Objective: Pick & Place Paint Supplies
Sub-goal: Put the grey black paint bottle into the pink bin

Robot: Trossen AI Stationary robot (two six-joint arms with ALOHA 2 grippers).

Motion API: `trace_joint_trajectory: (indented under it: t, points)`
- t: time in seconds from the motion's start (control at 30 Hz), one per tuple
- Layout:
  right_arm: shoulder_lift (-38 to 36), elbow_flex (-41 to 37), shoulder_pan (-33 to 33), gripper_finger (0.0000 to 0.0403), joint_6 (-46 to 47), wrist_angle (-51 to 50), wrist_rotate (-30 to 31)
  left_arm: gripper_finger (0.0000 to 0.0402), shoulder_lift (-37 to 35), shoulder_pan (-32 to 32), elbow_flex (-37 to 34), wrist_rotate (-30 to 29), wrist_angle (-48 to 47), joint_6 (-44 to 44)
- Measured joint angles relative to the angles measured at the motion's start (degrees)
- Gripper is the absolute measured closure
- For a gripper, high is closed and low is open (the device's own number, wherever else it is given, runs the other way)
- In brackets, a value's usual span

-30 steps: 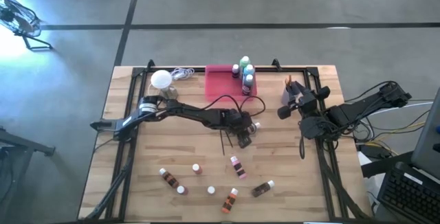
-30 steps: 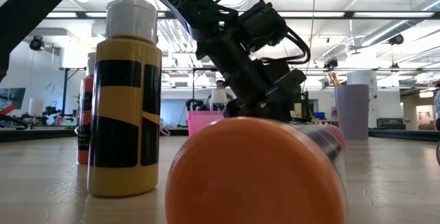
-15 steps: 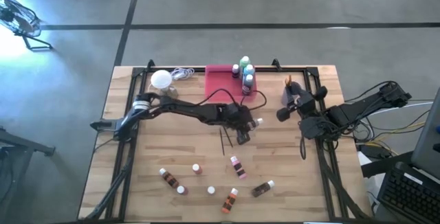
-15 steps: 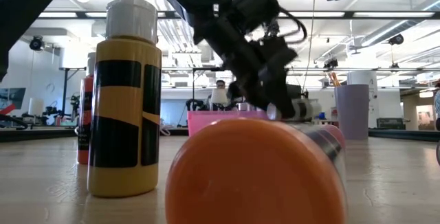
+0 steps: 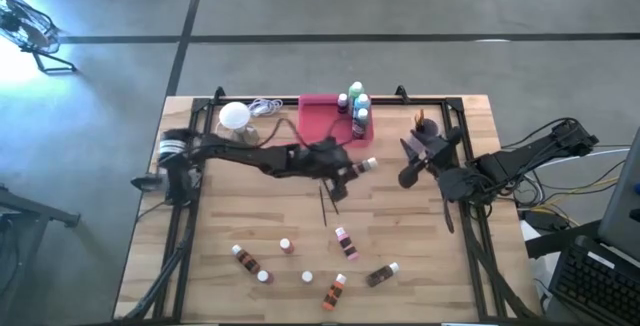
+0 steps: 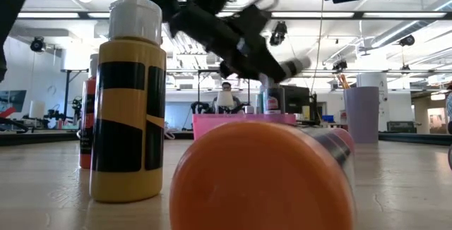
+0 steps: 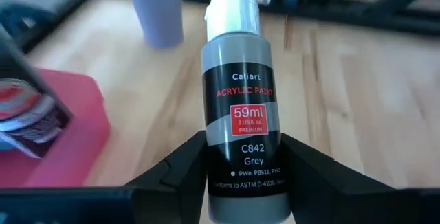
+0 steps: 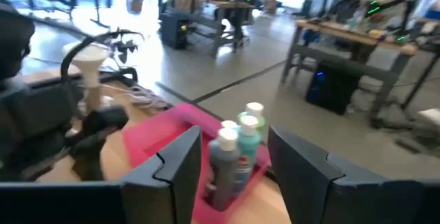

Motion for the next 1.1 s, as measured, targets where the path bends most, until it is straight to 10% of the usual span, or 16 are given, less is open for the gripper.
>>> trace_joint_trajectory:
  t: [0.4,0.73,1.1]
  points:
    - [3.6,0.0,-0.1,0.0206,-6.1,14.4,-10.8,0.0234,-11.2,2.7,-17.6,4.9,32.3,9.3]
    - [7.8,0.0,0.0,0.0199,-24.3,36.7,-31.6,0.0234,-13.0,3.7,-17.9,13.4,33.4,12.1]
    - [7.9,0.0,0.1,0.0178,-23.0,37.1,-32.1,0.0234,-13.0,4.1,-18.8,20.1,38.4,11.6]
